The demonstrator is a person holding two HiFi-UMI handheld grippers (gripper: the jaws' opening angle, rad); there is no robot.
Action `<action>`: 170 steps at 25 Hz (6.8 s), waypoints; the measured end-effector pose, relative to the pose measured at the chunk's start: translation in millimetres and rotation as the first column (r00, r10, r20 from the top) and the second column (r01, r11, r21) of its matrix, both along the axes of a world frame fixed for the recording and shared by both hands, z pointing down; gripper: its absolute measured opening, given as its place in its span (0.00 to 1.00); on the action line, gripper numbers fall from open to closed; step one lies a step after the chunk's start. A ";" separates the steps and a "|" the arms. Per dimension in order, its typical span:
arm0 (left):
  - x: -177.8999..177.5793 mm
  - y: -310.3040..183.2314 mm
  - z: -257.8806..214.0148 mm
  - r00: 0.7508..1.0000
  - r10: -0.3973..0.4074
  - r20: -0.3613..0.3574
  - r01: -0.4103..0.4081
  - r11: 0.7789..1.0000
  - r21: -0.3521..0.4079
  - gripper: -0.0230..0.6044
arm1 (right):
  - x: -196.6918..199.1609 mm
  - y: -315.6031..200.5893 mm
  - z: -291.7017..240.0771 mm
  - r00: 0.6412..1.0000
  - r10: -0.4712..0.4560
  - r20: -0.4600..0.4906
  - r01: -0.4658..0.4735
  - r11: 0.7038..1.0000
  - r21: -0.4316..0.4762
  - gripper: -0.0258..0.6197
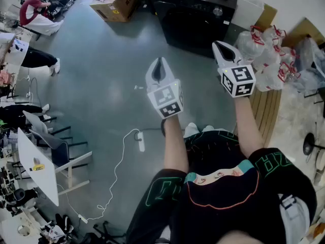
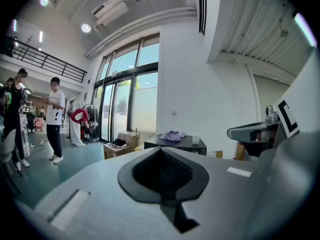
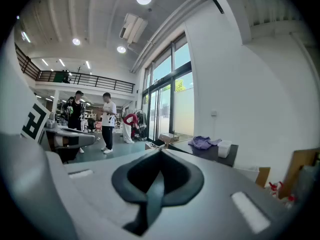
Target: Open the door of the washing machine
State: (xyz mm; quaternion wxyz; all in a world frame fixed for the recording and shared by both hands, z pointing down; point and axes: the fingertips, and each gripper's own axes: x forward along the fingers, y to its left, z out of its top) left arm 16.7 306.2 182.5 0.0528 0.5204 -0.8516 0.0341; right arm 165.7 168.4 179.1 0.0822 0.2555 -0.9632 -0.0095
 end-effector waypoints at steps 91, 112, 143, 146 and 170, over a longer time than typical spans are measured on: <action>-277.4 -471.6 426.7 0.617 0.714 -0.331 -0.668 0.253 -0.699 0.38 | -301.9 -340.8 320.1 0.580 -0.148 -0.801 0.051 0.988 -0.146 0.25; -271.4 -471.8 438.6 0.599 0.748 -0.287 -0.658 0.255 -0.709 0.35 | -302.3 -337.7 342.0 0.428 -0.171 -0.887 0.135 0.983 -0.125 0.22; -215.4 -305.2 448.9 0.799 0.470 -0.375 -0.562 0.363 -0.743 0.33 | -264.2 -219.0 354.9 0.286 -0.467 -0.836 0.498 0.818 -0.287 0.26; -202.7 -287.6 451.1 0.834 0.415 -0.364 -0.523 0.383 -0.762 0.33 | -254.9 -206.8 356.4 0.254 -0.493 -0.832 0.564 0.775 -0.286 0.25; -67.4 -167.0 458.8 0.915 0.159 -0.370 -0.398 0.505 -0.766 0.25 | -156.8 -124.3 365.1 -0.006 -0.515 -0.857 0.810 0.500 -0.306 0.26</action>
